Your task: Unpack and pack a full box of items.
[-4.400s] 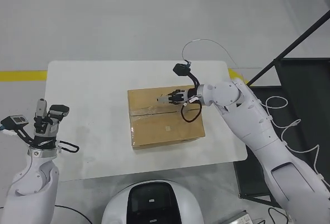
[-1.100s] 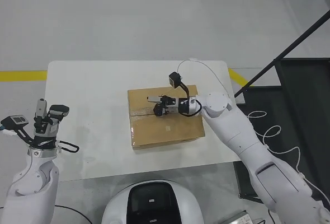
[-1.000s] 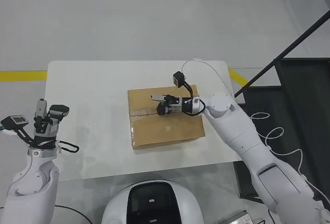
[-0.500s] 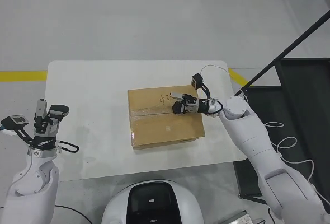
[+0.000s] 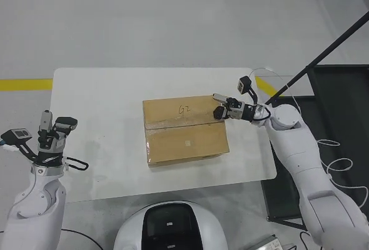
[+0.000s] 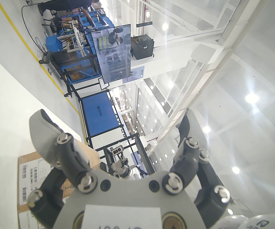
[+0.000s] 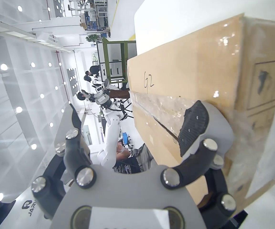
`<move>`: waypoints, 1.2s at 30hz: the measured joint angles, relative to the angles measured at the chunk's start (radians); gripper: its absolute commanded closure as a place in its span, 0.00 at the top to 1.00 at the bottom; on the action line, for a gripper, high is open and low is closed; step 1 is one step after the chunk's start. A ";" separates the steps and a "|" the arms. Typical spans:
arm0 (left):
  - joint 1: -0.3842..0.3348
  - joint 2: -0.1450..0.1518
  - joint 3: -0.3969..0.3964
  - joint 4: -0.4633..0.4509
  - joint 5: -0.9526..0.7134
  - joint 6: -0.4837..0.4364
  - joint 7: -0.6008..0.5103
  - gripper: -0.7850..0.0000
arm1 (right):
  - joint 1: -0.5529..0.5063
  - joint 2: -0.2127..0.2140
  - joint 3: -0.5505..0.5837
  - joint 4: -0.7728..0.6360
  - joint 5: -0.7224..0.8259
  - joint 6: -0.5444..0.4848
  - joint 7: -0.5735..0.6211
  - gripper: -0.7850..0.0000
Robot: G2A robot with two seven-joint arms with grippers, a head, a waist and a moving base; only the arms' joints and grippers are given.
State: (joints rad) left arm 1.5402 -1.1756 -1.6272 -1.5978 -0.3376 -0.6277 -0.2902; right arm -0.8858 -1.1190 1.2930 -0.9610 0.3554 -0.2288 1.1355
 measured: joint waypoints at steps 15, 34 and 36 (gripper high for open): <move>0.000 0.000 0.000 0.000 0.000 0.000 0.000 1.00 | -0.072 0.057 0.197 -0.030 0.111 -0.068 0.073 1.00; 0.000 0.000 0.000 0.000 0.000 0.000 0.000 1.00 | -0.110 0.078 0.265 -0.098 0.139 -0.073 0.070 1.00; 0.000 0.000 0.000 0.000 0.000 0.000 0.000 1.00 | -0.110 0.078 0.265 -0.098 0.139 -0.073 0.070 1.00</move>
State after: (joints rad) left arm 1.5402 -1.1756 -1.6272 -1.5978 -0.3376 -0.6277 -0.2902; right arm -0.9958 -1.0411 1.5580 -1.0595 0.4940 -0.3018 1.2059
